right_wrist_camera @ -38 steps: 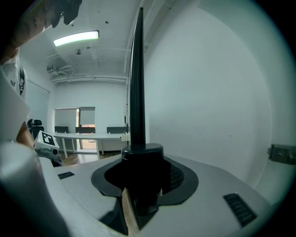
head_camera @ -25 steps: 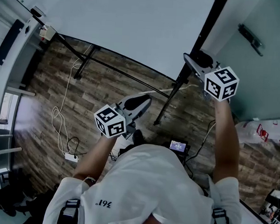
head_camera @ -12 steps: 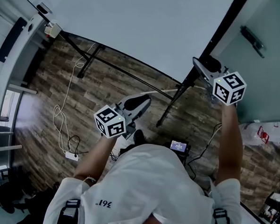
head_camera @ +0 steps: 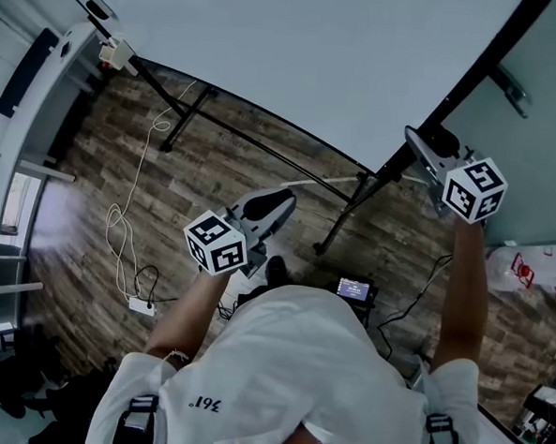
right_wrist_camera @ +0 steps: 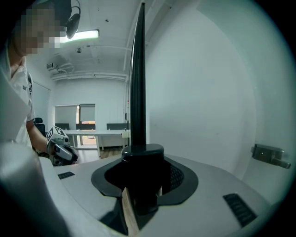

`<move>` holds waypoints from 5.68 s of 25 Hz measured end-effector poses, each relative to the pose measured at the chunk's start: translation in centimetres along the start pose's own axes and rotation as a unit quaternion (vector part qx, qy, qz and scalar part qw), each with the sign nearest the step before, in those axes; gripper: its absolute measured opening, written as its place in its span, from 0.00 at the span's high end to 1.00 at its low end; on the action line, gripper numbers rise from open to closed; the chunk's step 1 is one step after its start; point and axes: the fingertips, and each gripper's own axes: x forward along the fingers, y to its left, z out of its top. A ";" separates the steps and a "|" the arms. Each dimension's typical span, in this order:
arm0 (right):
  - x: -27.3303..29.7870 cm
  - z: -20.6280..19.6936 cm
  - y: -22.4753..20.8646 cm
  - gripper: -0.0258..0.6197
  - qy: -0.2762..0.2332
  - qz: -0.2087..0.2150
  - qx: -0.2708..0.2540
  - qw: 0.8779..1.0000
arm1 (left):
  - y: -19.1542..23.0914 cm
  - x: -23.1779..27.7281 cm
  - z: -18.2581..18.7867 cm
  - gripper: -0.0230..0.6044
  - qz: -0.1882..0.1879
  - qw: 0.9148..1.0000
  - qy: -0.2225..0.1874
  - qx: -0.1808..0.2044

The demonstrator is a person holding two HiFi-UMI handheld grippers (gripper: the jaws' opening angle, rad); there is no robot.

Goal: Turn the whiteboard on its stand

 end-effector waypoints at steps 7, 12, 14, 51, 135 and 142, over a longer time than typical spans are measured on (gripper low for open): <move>-3.6 -0.8 -0.1 0.68 0.003 -0.012 0.002 1.000 | -1.0 0.3 -0.2 0.90 -0.014 1.000 0.004 0.003; -5.0 -0.8 0.3 0.68 0.003 -0.018 0.000 1.000 | -1.3 0.1 -0.3 0.90 -0.021 1.000 0.010 0.002; -5.1 -0.7 0.3 0.68 0.003 -0.019 0.000 1.000 | -1.4 0.2 -0.3 0.90 -0.023 1.000 0.010 0.002; -3.5 0.1 -1.6 0.68 0.008 -0.009 -0.042 0.999 | 0.4 -1.6 -1.6 0.90 0.000 1.000 0.013 -0.012; -10.2 1.8 -4.6 0.66 -0.045 -0.168 -0.008 0.985 | -1.5 5.5 1.7 0.90 -0.102 0.995 0.018 0.009; -13.4 1.4 -2.8 0.78 -0.055 -0.193 0.001 0.980 | -3.4 6.8 1.8 0.90 -0.124 0.992 0.020 0.014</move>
